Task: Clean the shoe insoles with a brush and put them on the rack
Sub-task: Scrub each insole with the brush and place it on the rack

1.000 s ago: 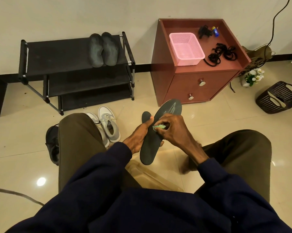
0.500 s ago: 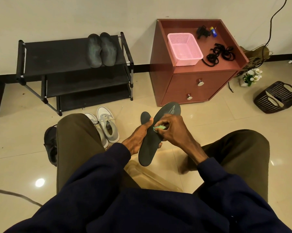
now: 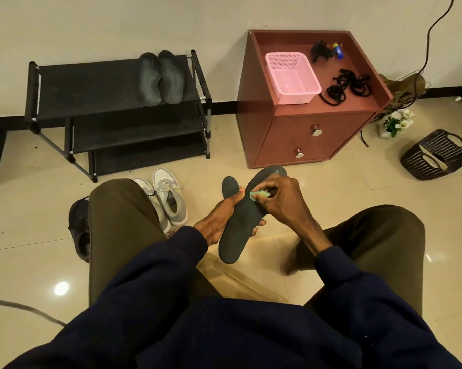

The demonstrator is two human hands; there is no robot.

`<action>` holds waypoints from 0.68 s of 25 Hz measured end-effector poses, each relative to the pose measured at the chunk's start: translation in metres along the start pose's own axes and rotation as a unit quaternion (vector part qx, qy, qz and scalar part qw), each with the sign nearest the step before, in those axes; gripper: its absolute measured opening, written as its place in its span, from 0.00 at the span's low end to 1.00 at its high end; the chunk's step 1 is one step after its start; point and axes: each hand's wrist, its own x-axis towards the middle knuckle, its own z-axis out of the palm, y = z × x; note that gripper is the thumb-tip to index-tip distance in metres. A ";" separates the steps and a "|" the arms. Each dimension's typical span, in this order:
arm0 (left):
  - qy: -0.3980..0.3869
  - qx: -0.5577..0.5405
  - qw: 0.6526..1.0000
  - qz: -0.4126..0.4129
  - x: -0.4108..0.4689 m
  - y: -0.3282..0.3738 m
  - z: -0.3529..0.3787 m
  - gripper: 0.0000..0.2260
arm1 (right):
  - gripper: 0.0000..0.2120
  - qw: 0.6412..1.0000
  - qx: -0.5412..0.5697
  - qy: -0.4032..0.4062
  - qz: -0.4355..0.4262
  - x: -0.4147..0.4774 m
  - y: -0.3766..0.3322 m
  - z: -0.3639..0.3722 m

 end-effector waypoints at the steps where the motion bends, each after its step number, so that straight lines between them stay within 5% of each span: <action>1: -0.015 0.000 1.000 -0.001 0.001 -0.001 0.001 0.33 | 0.05 0.999 -0.015 0.044 0.013 0.004 0.005 -0.002; 5: -0.052 0.010 0.999 -0.010 0.001 -0.005 0.000 0.33 | 0.05 0.992 -0.019 0.106 0.070 0.008 0.022 -0.006; 10: 0.009 0.003 1.000 -0.004 0.002 -0.002 -0.004 0.34 | 0.04 0.998 0.029 -0.057 0.012 -0.007 -0.006 0.000; 14: -0.020 -0.010 1.000 0.002 -0.001 0.000 0.004 0.32 | 0.05 0.994 -0.037 0.095 0.032 0.007 0.011 -0.007; 17: -0.013 0.000 1.000 -0.005 -0.002 -0.001 0.005 0.31 | 0.05 0.992 -0.030 0.116 0.051 0.004 0.018 -0.004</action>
